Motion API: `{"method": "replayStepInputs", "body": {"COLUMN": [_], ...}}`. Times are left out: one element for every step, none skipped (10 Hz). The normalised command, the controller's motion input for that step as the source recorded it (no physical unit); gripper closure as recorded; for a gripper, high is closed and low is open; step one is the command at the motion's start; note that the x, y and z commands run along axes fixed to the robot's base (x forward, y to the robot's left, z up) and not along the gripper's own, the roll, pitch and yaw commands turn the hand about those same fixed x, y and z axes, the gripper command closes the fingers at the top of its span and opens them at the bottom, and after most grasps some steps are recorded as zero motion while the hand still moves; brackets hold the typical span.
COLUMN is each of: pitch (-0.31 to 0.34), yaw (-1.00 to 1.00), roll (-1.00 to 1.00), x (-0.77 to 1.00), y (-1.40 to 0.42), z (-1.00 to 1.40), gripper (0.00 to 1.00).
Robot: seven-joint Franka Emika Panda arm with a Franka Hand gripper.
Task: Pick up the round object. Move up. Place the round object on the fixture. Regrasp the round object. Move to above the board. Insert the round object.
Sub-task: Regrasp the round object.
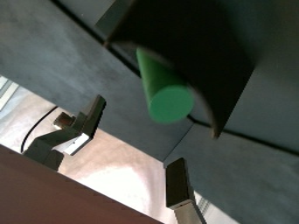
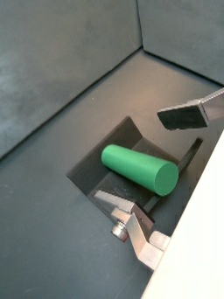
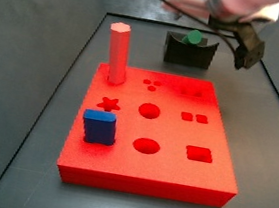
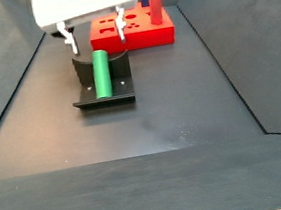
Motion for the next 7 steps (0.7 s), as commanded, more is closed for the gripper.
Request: {"method": "replayStepInputs", "body": {"pitch": [-0.105, -0.099, -0.075, -0.051, -0.030, -0.010, -0.013], "yaw": [0.01, -0.01, -0.03, -0.04, -0.04, -0.03, -0.04], "roll": [0.09, 0.08, 0.08, 0.07, 0.07, 0.06, 0.06], "x": [0.11, 0.10, 0.09, 0.08, 0.07, 0.04, 0.02], "y": [0.02, 0.02, 0.01, 0.01, 0.01, -0.01, -0.01], "z": [-0.87, -0.77, -0.57, -0.37, -0.23, -0.18, -0.17], "gripper": [0.00, 0.00, 0.00, 0.00, 0.00, 0.00, 0.00]}}
